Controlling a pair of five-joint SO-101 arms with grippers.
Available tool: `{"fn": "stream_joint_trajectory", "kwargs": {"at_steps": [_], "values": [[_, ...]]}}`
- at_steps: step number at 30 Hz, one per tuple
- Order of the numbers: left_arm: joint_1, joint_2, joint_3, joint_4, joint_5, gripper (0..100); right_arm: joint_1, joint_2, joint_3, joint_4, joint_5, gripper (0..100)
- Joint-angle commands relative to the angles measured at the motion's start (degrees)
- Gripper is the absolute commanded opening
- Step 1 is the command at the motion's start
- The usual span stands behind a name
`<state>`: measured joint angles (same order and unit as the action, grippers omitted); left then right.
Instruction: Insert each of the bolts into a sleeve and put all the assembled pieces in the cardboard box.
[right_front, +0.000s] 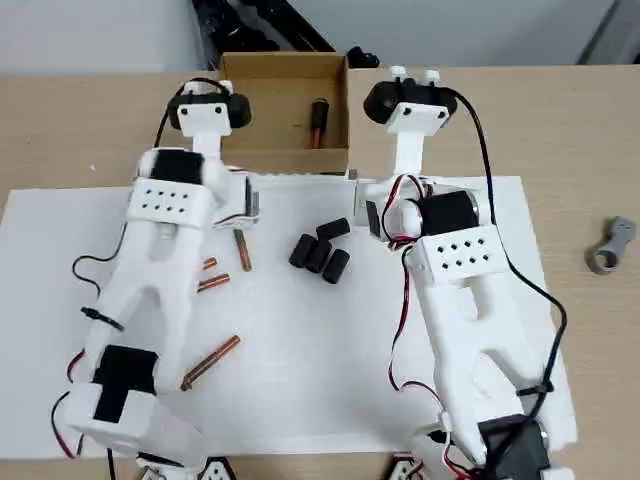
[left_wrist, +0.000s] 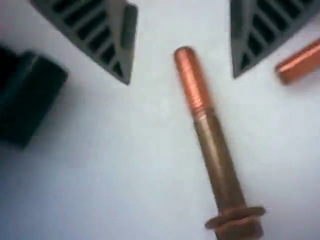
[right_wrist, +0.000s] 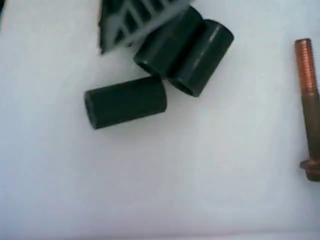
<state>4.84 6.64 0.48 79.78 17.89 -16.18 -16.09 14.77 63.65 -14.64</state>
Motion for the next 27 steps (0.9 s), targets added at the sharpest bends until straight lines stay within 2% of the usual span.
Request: {"fn": "stream_joint_trajectory", "kwargs": {"at_steps": [1,6,15,21,25,27], "values": [[0.8,2.2,-1.5,-3.4,7.6,12,0.0,-2.3,-0.3,-0.5,-0.5,12.8],[0.4,12.7,-3.9,-4.5,9.2,12,0.0,-2.3,-0.3,-0.5,-0.6,12.8],[-4.6,31.2,-20.4,-4.0,9.8,12,0.0,-2.3,-0.3,-0.5,-0.6,12.8],[-4.7,37.9,-27.6,2.7,9.8,11,0.0,-2.3,-0.3,-0.4,-0.6,12.8],[-4.7,39.5,-31.3,7.3,9.7,0,0.0,-2.3,-0.3,-0.4,-0.6,12.8],[-4.7,39.1,-32.0,8.8,9.6,1,0.0,-2.3,-0.3,-0.4,-0.5,12.8]]}}
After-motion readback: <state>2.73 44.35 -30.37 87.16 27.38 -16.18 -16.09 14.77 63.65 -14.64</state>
